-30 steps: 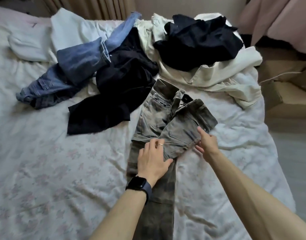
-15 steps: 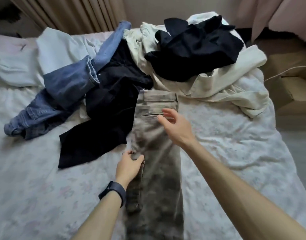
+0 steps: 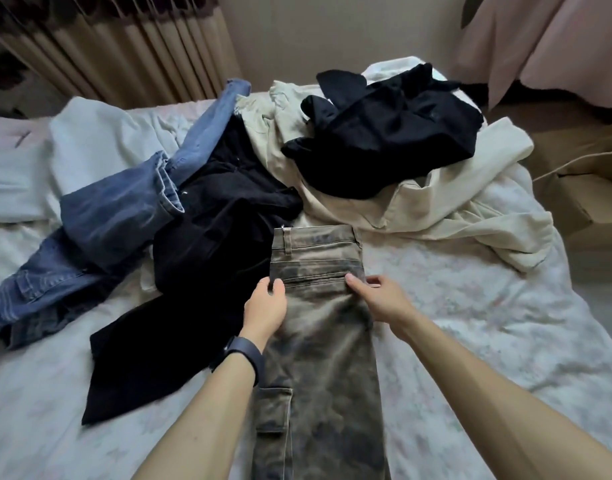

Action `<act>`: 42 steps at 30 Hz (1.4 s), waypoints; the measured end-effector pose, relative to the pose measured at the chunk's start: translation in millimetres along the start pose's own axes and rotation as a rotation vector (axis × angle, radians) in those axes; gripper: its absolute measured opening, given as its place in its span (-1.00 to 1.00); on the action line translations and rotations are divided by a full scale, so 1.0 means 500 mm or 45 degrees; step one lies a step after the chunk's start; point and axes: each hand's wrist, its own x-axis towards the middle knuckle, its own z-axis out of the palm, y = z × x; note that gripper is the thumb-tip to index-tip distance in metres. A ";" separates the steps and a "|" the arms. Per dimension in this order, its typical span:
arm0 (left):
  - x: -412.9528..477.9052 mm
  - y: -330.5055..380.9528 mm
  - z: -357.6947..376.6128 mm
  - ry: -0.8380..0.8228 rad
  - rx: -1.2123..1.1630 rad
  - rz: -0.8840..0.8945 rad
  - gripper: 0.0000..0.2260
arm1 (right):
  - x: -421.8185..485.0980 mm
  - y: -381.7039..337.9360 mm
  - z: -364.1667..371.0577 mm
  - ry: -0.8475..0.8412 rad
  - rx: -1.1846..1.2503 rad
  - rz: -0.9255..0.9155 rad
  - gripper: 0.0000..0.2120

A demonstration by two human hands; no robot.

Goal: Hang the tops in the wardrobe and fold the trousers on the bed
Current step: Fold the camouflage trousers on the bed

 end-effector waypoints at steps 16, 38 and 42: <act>0.016 0.110 0.083 -0.514 -0.643 -0.152 -0.64 | 0.034 0.014 -0.131 0.072 0.113 0.030 -0.35; -0.188 0.057 0.212 -0.024 0.719 0.839 -0.43 | -0.202 0.156 -0.083 -0.085 0.410 0.318 -0.84; -0.191 0.044 0.218 -0.068 0.533 0.719 -0.70 | -0.208 0.171 -0.058 -0.147 0.811 0.518 -0.78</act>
